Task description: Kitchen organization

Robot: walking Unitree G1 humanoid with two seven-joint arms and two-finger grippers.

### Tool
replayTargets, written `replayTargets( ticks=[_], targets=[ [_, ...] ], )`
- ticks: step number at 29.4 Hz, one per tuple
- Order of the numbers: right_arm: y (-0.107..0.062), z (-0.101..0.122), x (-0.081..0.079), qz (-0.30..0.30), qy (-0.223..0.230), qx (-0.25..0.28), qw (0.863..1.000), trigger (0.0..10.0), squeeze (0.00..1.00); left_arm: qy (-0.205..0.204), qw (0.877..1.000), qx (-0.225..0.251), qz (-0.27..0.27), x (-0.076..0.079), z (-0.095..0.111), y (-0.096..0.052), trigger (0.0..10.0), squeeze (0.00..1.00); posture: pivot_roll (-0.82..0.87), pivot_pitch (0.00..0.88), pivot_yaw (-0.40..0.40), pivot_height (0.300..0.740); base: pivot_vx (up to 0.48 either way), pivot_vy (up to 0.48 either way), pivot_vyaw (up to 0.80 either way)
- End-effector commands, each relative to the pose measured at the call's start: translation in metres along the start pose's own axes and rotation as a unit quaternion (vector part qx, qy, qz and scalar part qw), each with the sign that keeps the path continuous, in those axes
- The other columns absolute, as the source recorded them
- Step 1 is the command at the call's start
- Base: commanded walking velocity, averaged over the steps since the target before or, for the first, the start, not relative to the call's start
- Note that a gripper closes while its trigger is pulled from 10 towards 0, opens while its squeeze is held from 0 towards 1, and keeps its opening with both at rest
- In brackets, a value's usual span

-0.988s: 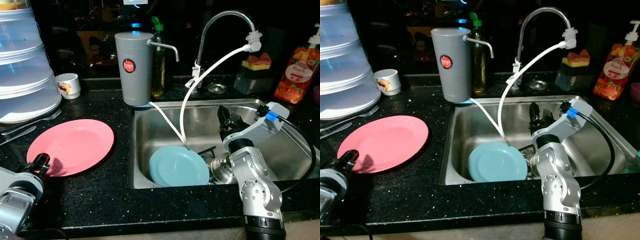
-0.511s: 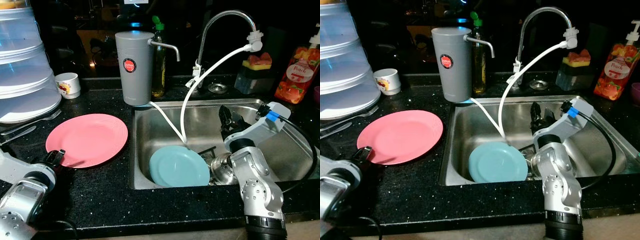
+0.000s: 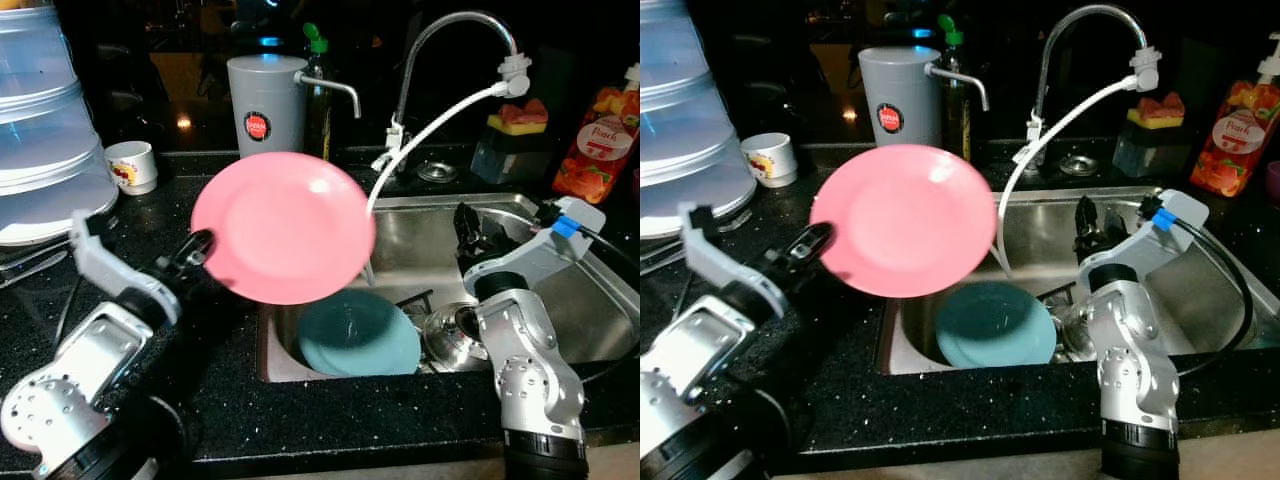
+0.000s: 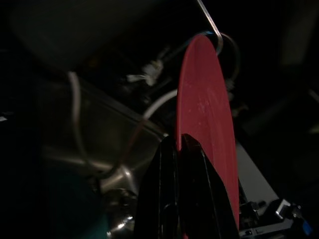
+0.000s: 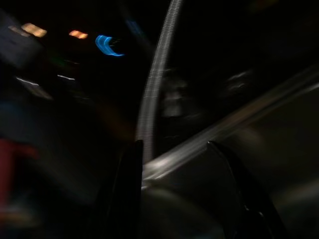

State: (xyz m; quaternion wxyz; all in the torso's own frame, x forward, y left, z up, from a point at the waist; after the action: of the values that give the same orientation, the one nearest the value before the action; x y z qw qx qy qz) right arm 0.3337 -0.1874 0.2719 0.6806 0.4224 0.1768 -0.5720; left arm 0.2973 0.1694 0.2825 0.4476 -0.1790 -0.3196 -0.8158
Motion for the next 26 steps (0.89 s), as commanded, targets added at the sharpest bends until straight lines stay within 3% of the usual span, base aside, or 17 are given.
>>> replayTargets(
  ticks=[1, 2, 3, 5, 7, 11, 14, 26],
  targets=[
    [-0.006, 0.002, -0.018, 0.065, 0.084, -0.016, 0.994, 10.0, 0.0, 0.009, 1.0, 0.004, -0.022, 0.004, 0.004, 0.005, 10.0, 0.0, 0.07, 0.081, 0.008, 0.74, 0.0, 0.0, 0.0],
    [-0.006, 0.002, -0.018, 0.065, 0.084, -0.016, 0.994, 10.0, 0.0, 0.009, 1.0, 0.004, -0.022, 0.004, 0.004, 0.005, 10.0, 0.0, 0.07, 0.081, 0.008, 0.74, 0.0, 0.0, 0.0],
    [-0.011, 0.006, -0.029, 0.108, 0.131, -0.019, 0.985, 10.0, 0.0, 0.015, 0.999, 0.011, -0.036, 0.005, 0.008, 0.007, 10.0, 0.0, 0.07, 0.081, 0.008, 0.74, 0.0, 0.0, 0.0],
    [-0.011, 0.006, -0.029, 0.108, 0.131, -0.019, 0.985, 10.0, 0.0, 0.015, 0.999, 0.011, -0.036, 0.005, 0.008, 0.007, 10.0, 0.0, 0.07, 0.081, 0.008, 0.74, 0.0, 0.0, 0.0],
    [-0.019, 0.01, -0.044, 0.169, 0.177, -0.027, 0.969, 10.0, 0.0, 0.023, 0.998, 0.026, -0.061, 0.008, 0.018, 0.009, 10.0, 0.0, 0.06, 0.084, 0.006, 0.74, 0.0, 0.0, 0.0],
    [-0.023, 0.01, -0.05, 0.192, 0.19, -0.032, 0.962, 10.0, 0.0, 0.027, 0.997, 0.034, -0.069, 0.01, 0.023, 0.01, 10.0, 0.0, 0.06, 0.084, 0.004, 0.74, 0.0, 0.0, 0.0],
    [-0.033, -0.003, -0.065, 0.235, 0.22, -0.066, 0.944, 10.0, 0.0, 0.031, 0.994, 0.067, -0.086, 0.018, 0.038, 0.021, 10.0, 0.0, 0.06, 0.083, -0.004, 0.74, 0.0, 0.0, 0.0],
    [-0.042, -0.022, -0.078, 0.252, 0.249, -0.13, 0.926, 10.0, 0.0, 0.021, 0.989, 0.083, -0.121, 0.034, 0.038, 0.036, 10.0, 0.0, 0.06, 0.082, -0.012, 0.74, 0.0, 0.0, 0.0]
  ],
)
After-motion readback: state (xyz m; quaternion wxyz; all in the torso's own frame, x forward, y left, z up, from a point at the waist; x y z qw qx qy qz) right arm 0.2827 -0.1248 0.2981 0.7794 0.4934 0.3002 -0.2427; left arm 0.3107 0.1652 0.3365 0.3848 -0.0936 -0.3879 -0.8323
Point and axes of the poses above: a point about 5 cm out from each wrist's last joint towards the gripper, its own y axis pointing out of the wrist towards the gripper, its own z axis along the axis of the wrist's last joint, x = y × z, the point moved 1 cm from there along y, pointing out of the wrist towards the gripper, and after that the axes turned 13 degrees about y, right-handed, at the moved point
